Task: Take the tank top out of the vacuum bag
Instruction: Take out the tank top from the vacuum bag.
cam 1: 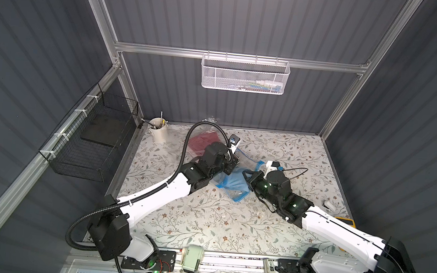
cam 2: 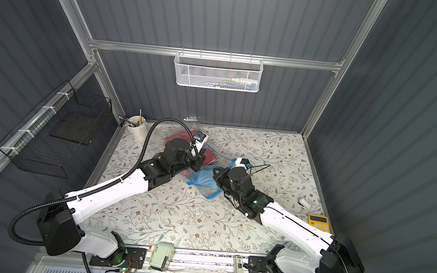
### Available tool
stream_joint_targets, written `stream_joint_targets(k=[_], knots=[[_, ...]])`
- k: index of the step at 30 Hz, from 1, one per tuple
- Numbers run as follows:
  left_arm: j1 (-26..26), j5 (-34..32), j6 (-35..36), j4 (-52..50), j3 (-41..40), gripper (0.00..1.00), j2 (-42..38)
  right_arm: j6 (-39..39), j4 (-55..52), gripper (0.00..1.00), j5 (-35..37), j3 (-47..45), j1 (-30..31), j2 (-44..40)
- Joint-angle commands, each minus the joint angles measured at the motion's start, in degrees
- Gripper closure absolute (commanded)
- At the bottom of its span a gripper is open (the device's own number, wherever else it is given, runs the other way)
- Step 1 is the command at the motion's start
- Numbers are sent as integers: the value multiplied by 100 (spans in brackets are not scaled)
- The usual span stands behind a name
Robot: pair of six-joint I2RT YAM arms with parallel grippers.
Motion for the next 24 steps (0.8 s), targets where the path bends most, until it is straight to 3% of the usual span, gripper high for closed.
stream_joint_targets(k=[1, 24], knots=[[-23, -46, 89, 10, 20, 100, 98, -209, -531, 100, 249, 232, 14, -340], [89, -17, 102, -7, 44, 100, 30, -469, -2091, 100, 583, 924, 23, -1601]])
